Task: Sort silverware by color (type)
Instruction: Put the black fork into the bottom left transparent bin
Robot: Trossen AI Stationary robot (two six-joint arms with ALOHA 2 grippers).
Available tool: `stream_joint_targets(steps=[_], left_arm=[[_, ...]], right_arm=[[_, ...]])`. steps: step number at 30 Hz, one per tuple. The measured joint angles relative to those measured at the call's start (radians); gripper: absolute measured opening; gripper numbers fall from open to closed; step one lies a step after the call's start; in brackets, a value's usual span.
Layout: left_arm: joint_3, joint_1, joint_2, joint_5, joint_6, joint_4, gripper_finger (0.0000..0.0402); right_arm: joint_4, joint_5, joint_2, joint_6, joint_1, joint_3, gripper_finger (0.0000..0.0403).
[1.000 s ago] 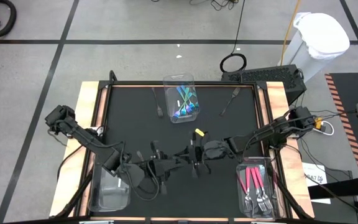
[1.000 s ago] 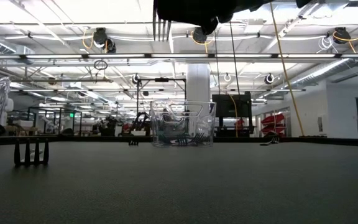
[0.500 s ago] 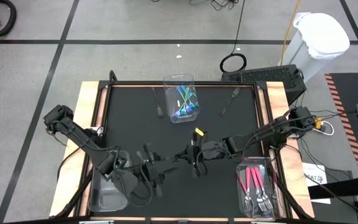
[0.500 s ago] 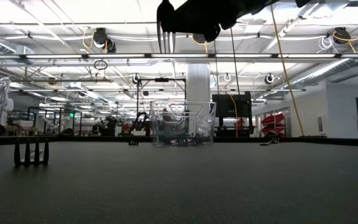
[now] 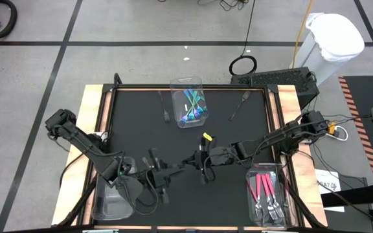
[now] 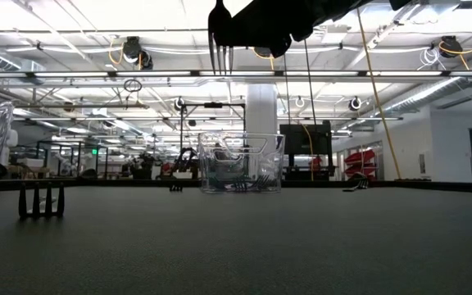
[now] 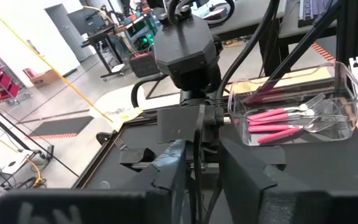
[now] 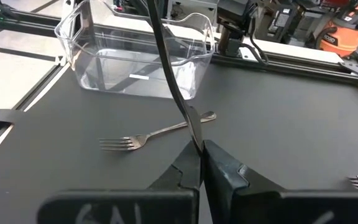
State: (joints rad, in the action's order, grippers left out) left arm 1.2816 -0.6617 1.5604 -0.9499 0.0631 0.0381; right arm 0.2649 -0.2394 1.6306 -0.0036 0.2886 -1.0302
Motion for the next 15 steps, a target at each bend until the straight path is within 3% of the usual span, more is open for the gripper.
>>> stream_joint_targets(steps=[8,15], left_arm=[[0.0,0.0,0.0,-0.002,0.029,-0.005,0.0011],[0.0,0.0,0.0,0.039,0.029,-0.001,0.0006]], right_arm=[[-0.002,0.002,0.0,-0.002,0.0,0.0,0.0003],[-0.006,0.004,0.0,-0.006,0.0,0.0,0.0011]])
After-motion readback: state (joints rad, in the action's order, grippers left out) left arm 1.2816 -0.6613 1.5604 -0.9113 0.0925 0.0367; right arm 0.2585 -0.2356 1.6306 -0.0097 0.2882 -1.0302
